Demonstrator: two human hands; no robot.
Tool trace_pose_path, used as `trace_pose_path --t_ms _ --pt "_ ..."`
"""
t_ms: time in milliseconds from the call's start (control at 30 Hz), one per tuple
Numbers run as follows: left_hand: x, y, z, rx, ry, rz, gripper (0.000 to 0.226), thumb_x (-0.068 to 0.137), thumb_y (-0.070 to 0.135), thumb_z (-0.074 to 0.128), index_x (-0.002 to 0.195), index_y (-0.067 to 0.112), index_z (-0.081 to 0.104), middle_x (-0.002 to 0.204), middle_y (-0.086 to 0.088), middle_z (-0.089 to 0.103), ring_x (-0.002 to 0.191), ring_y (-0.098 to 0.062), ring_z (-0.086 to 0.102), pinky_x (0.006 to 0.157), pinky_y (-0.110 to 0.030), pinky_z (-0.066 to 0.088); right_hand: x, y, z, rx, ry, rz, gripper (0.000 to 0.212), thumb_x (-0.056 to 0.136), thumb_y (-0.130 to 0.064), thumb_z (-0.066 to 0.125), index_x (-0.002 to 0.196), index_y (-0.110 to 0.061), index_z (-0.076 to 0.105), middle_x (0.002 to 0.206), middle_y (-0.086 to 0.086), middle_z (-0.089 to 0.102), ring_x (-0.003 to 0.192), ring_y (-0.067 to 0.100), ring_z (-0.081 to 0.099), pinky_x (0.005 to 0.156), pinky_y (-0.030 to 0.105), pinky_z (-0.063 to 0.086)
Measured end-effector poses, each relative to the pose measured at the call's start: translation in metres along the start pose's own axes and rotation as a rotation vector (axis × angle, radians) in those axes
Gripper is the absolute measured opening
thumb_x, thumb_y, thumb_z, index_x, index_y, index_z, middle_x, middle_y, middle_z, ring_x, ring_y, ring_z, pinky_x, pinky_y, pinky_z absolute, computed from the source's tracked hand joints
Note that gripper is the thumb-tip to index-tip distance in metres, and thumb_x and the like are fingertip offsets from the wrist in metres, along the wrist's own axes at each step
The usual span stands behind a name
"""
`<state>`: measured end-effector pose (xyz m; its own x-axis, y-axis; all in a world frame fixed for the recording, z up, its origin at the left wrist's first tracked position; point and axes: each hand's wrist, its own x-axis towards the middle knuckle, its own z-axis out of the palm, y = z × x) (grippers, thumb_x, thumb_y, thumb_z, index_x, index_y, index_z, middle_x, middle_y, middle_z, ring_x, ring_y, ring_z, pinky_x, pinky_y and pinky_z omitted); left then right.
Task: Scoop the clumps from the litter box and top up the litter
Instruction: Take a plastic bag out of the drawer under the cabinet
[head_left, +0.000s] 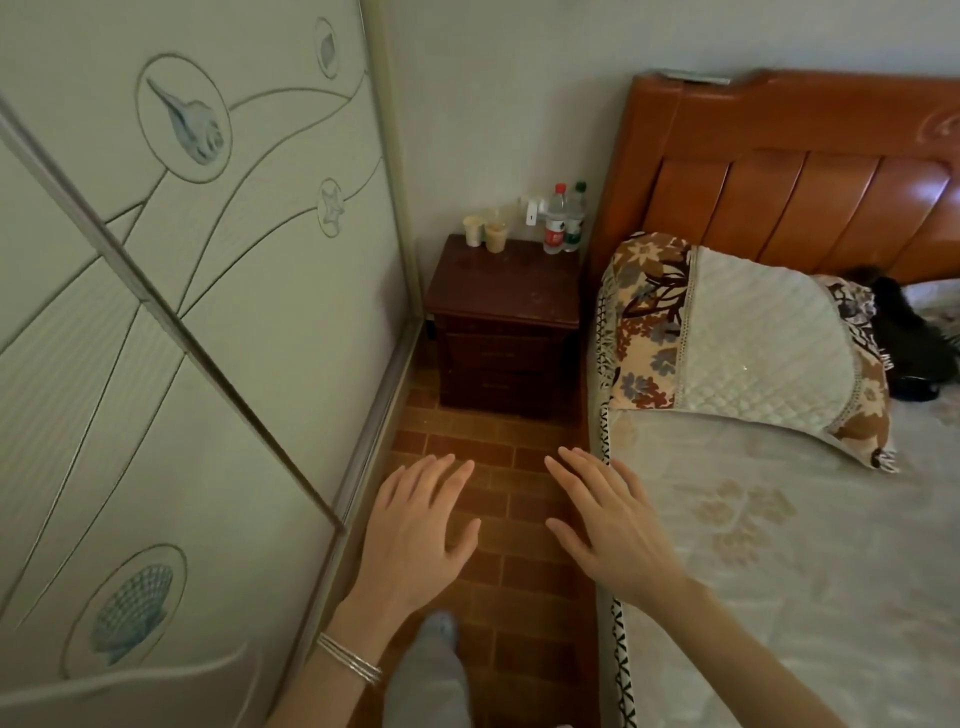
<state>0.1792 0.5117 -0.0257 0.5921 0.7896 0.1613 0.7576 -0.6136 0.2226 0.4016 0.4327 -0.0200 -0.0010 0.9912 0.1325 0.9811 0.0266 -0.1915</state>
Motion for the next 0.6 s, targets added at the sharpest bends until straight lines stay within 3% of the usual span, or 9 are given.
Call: trace_pose_path --t_ms 233,400,600 --pt "0.095 -0.055 0.021 -0.011 -0.028 0.056 0.056 0.088 0.053 0.038 0.137 0.026 0.043 0.137 0.003 0.048 0.13 -0.016 0.041 0.109 -0.038 0.03 0.089 0.025 0.024 -0.021 -0.018 0.065 0.058 0.09 -0.052 0.034 0.141 -0.027 0.029 0.145 -0.003 0.038 0.135 0.015 0.032 0.112 0.042 0.024" --pt "0.165 -0.09 0.014 -0.029 -0.01 0.098 0.056 0.088 0.053 0.037 0.135 0.024 0.047 0.135 0.003 0.051 0.127 -0.017 0.044 0.106 -0.039 0.036 0.157 0.037 0.023 -0.05 0.002 0.095 0.058 0.09 -0.052 0.034 0.142 -0.026 0.031 0.146 -0.004 0.037 0.136 0.013 0.029 0.113 0.036 0.014" --pt "0.243 -0.137 0.028 -0.033 -0.049 0.089 0.057 0.087 0.053 0.037 0.134 0.024 0.047 0.133 0.003 0.053 0.125 -0.017 0.047 0.104 -0.036 0.033 0.237 0.05 0.034 -0.037 0.01 0.13 0.058 0.089 -0.05 0.036 0.141 -0.025 0.032 0.145 -0.004 0.038 0.136 0.012 0.03 0.112 0.036 0.018"
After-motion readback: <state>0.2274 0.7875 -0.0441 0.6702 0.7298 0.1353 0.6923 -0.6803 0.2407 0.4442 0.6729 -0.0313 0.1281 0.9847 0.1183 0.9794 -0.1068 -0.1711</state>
